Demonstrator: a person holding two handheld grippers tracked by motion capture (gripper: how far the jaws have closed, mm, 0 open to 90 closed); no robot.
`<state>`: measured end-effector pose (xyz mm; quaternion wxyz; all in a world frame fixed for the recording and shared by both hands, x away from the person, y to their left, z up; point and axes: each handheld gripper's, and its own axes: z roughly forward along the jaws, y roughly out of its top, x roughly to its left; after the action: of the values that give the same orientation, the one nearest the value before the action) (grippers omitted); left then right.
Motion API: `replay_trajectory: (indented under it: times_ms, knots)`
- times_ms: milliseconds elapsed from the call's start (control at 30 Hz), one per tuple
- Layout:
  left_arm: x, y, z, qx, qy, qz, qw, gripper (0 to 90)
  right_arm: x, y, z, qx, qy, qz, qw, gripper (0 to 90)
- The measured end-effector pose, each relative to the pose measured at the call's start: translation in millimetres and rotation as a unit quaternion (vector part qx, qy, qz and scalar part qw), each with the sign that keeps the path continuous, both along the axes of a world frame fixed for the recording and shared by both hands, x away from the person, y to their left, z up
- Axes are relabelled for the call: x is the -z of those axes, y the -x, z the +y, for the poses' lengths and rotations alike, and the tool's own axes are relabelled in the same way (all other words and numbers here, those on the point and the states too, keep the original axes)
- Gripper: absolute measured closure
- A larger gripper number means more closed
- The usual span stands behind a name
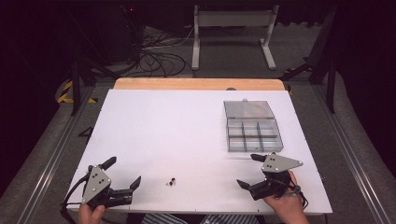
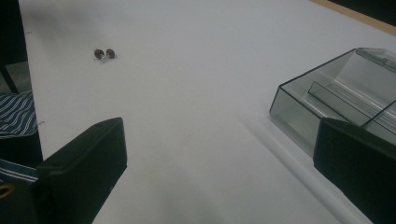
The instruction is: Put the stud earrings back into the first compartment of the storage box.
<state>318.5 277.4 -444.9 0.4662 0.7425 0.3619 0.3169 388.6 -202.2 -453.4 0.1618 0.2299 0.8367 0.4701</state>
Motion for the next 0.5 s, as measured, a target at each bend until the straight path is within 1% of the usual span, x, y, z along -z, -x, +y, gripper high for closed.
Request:
replay_trajectory:
  times_ms: [133,167,200,400,433,467,500]
  knots:
    - [-0.5,-0.2,1.5,-0.001,0.003,0.0,1.0,1.7,-0.1,0.0,0.8,-0.001,0.001,0.002,1.0,3.7]
    - [-0.3,0.0,1.4,-0.001,0.009,0.001,1.0,1.7,-0.1,0.1,1.0,-0.001,0.002,0.002,1.0,3.8]
    - [-0.5,0.0,2.0,0.001,0.007,0.001,1.0,1.7,-0.1,0.2,1.1,0.0,0.002,0.001,1.0,3.8]
    - [-0.2,0.6,2.5,0.0,0.01,0.0,0.9999,1.7,-1.3,0.4,1.6,-0.001,0.004,0.0,1.0,4.2]
    - [-0.5,0.6,3.2,0.002,0.007,-0.002,1.0,1.7,-1.6,0.6,1.7,-0.002,0.003,0.001,1.0,4.3]
    - [-0.4,1.1,3.3,0.0,0.01,-0.002,0.9999,1.7,-2.0,0.7,1.7,-0.002,0.004,0.001,1.0,4.4]
    - [-0.7,0.9,4.0,-0.002,0.007,-0.005,1.0,1.7,-2.0,0.7,1.7,-0.002,0.004,0.001,1.0,4.4]
